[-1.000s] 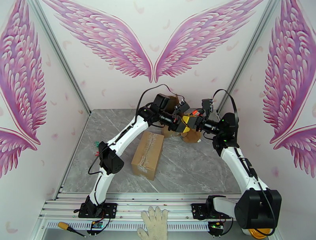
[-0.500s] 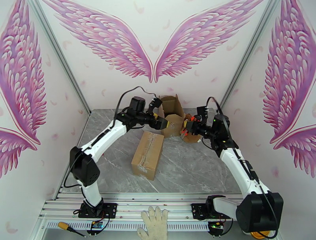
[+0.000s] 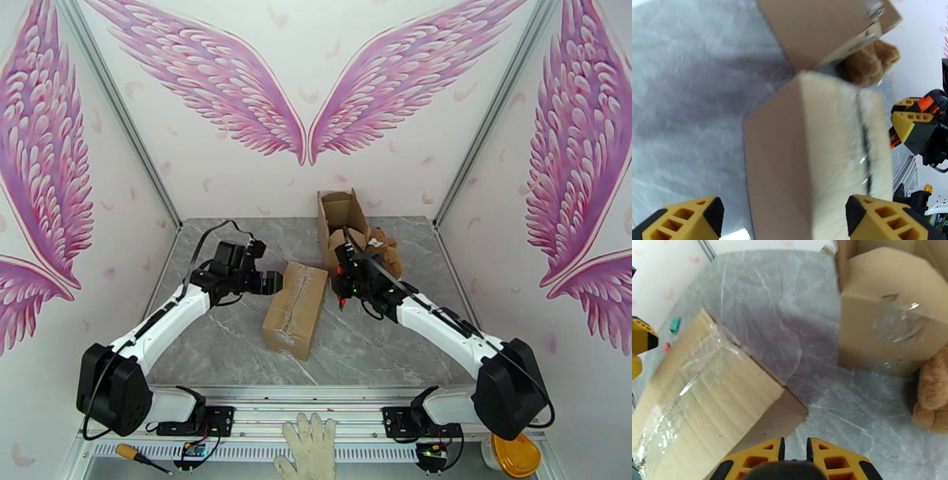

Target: Unpack the express box

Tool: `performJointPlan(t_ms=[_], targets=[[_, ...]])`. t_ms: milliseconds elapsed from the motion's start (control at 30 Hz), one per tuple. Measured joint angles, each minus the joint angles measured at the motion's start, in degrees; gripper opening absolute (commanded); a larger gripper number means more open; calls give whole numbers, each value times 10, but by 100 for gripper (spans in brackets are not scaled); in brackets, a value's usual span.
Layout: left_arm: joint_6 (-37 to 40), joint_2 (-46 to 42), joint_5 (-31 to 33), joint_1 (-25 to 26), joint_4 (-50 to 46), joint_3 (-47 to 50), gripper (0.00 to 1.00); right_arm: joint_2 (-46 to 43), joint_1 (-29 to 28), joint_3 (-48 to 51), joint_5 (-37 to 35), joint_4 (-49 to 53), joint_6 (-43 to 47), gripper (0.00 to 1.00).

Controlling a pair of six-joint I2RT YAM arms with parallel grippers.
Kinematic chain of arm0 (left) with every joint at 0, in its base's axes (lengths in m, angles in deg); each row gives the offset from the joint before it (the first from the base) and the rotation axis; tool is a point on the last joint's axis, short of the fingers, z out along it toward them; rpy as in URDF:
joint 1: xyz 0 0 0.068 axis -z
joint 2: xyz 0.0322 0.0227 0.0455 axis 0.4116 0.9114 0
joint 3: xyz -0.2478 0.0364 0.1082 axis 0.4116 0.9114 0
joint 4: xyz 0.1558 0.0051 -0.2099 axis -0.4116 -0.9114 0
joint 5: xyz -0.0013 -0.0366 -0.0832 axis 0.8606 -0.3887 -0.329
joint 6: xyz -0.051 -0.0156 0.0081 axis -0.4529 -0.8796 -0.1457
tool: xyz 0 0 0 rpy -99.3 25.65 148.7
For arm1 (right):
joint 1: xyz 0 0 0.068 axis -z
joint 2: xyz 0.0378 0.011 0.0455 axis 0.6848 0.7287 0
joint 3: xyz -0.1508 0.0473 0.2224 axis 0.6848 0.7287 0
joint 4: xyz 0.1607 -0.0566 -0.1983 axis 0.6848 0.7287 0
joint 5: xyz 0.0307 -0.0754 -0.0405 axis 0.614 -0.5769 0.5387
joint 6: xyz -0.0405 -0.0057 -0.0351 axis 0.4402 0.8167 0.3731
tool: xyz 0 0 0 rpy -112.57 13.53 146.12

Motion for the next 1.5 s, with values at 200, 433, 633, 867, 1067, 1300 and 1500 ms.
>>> performJointPlan(t_ms=[200,433,633,867,1067,1300,1500], targets=[[-32,-62,-51,1,39,75,76,60,-40,-71,-35,-7,-9,3],[-87,-87,-118,28,114,127,76,161,-44,-212,-26,-24,11,3],[-109,-49,-140,90,148,115,79,243,-37,-306,11,-23,49,4],[-79,-40,-97,107,98,76,81,250,-40,-337,-13,13,91,3],[-44,-143,16,44,52,35,83,202,-46,-335,-58,31,135,4],[2,-117,45,-27,52,-10,99,165,-47,-358,-46,-5,145,3],[35,-6,20,-57,63,-20,92,165,-53,-338,6,-81,126,2]])
